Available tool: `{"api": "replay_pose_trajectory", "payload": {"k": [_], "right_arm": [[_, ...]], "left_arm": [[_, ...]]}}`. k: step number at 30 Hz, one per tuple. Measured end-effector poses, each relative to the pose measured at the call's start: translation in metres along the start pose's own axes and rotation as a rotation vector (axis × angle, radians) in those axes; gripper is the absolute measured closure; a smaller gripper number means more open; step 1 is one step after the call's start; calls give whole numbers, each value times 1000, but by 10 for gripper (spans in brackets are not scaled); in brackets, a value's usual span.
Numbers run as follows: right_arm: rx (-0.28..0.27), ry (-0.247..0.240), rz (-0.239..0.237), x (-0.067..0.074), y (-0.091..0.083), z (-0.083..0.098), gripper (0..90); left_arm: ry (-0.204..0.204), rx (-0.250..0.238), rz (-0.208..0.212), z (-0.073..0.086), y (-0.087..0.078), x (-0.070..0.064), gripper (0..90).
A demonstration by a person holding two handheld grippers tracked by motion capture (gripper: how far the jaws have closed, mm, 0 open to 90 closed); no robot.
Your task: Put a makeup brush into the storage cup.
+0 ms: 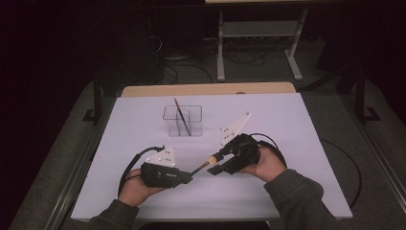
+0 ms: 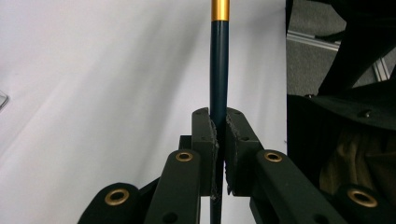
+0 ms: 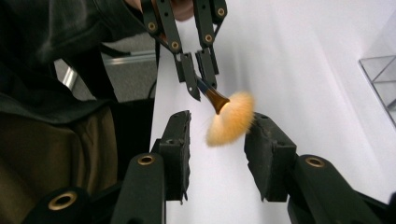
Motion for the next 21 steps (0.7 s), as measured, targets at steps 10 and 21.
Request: {"api": "replay_pose_trajectory", "payload": {"k": [10,21], "right_arm": [[-36,35,-46,-1,4,1,799],[-2,-1,-75,-1,2,-4,832]], "left_arm": [[17,10,-2,-6,9,-4,839],[33,75,15,-10,12,-5,786]]}}
Point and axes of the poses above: each handheld gripper's, and its own axes: y roughly forward along the jaws, z roughly out of its underside, x roughly to its left, the point moved 1 cm from there along y, roughly forward along the jaws, and after that the axes turned 2 degrees about z, right-handed, at the moved point
